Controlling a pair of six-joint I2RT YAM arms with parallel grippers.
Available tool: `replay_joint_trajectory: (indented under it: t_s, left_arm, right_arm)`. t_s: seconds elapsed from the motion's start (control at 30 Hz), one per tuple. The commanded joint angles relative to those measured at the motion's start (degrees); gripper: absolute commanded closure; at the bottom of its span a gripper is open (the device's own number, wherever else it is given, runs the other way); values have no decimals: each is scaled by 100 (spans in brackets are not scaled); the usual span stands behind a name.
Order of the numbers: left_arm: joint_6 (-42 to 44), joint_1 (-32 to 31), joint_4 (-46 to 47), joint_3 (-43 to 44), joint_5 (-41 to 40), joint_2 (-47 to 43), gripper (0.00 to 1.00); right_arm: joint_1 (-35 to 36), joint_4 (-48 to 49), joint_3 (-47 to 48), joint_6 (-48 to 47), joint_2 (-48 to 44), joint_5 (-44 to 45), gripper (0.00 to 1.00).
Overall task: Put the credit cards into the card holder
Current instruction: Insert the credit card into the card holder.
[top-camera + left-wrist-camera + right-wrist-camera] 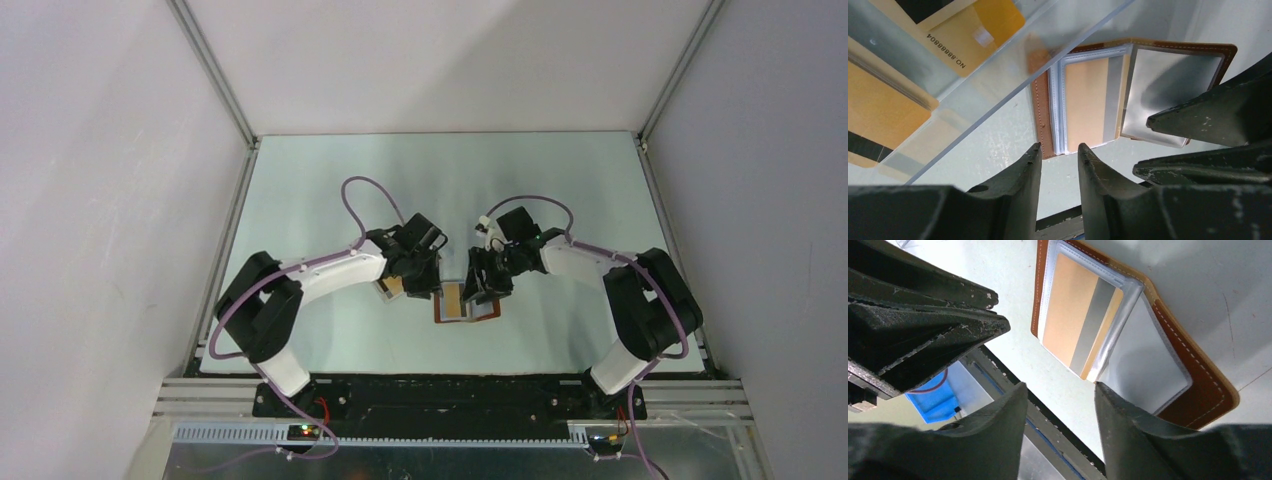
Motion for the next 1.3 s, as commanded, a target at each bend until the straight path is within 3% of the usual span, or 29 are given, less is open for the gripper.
replay_joint_trajectory:
  t_s: [0.0, 0.27, 0.37, 0.47, 0.57, 1.27]
  left_arm:
    - [70, 119, 413, 9, 440, -158, 63]
    - [-377, 300, 1739, -613, 1106, -34, 57]
    - [-550, 323, 2109, -765, 1232, 140, 57]
    - [-778, 336, 2835, -1012, 1425, 154, 57]
    - [-787, 336, 2901, -1016, 1456, 233, 57]
    - [-448, 338, 2156, -988, 951, 153, 56]
  right_arm:
    - [13, 193, 54, 107, 167, -129, 49]
    - [-38, -238, -21, 82, 8, 330, 91]
    - [-56, -234, -101, 131, 69, 452, 99]
    - [-74, -288, -117, 137, 291, 591, 100]
    - [-99, -320, -157, 149, 534, 627, 100]
    - [-214, -358, -182, 180, 823, 597, 100]
